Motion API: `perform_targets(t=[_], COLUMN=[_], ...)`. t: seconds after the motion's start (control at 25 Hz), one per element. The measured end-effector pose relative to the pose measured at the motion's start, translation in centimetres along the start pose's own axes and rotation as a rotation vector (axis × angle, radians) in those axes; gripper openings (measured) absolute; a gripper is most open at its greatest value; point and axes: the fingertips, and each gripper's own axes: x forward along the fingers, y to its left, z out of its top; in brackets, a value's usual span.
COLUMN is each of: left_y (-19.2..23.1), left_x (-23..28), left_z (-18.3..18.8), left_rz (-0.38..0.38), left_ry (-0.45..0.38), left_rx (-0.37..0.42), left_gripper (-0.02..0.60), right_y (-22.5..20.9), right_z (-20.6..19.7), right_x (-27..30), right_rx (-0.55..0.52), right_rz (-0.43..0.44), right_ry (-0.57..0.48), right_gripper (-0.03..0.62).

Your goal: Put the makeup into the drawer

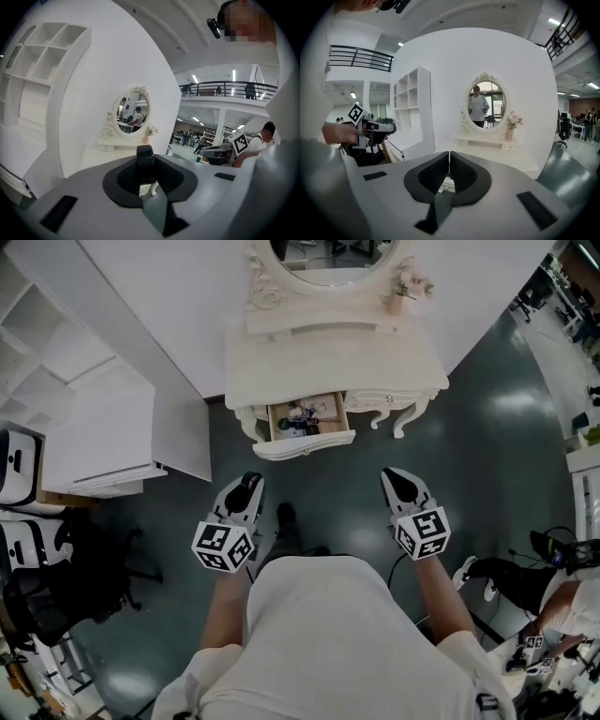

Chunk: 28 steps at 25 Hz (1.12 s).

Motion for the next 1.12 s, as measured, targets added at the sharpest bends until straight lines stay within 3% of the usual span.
perform_targets(t=[0.56, 1.12], left_y=[8.2, 14.8], left_x=[7.7, 12.1], left_z=[2.5, 5.2], left_rz=[-0.109, -0.196], left_ry=[0.082, 0.101], left_rx=[0.036, 0.054], left_gripper=[0.074, 0.074], right_y=[-0.3, 0.3], right_z=[1.4, 4.1], right_x=[7.9, 14.1], right_rx=[0.034, 0.016], right_rz=[-0.085, -0.157], right_ry=[0.075, 0.112], right_gripper=[0.029, 0.029])
